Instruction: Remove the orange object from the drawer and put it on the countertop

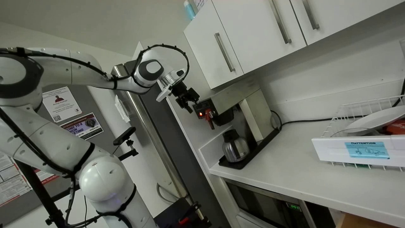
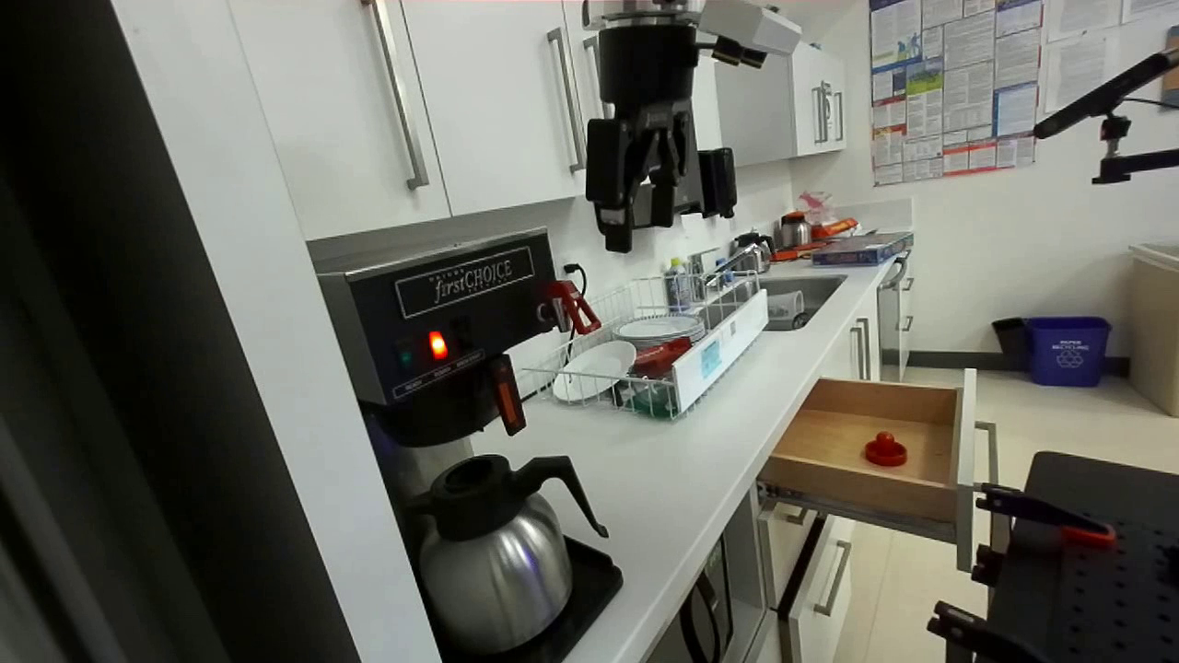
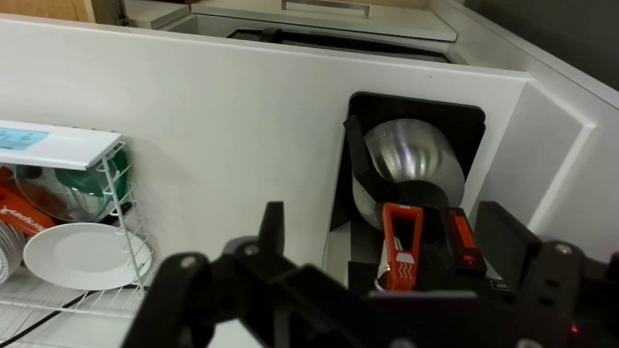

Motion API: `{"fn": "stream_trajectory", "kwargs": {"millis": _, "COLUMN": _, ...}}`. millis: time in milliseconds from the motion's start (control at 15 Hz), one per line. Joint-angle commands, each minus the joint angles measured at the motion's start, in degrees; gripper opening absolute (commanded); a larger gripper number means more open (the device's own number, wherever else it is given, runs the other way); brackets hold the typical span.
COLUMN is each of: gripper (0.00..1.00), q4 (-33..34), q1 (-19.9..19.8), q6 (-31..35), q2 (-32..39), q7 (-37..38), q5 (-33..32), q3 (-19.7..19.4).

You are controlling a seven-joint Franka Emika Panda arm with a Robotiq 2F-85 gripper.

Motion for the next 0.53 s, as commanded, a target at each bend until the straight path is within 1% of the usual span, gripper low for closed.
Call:
{"fn": "stream_trajectory", "kwargs": {"millis": 0, "gripper": 1.00, "q4": -2.2, "q1": -1.5, "q6": 0.9, "q2": -1.5, "q7": 0.9, "q5": -3.0, "q3": -2.7}}
{"fn": "stream_trajectory", "kwargs": {"millis": 133, "gripper": 1.00, "q4": -3.6, "q1": -3.6, "q6": 0.5, "q2": -1.9, "q7": 1.1, "q5": -4.1, "q3": -5.3}}
{"fn": "stream_trajectory", "kwargs": {"millis": 467, "gripper": 1.00, "q4": -6.3, "q1": -11.1, "q6": 1.1, "q2": 0.5, "q7": -0.3, "q5": -8.7, "q3": -13.2}}
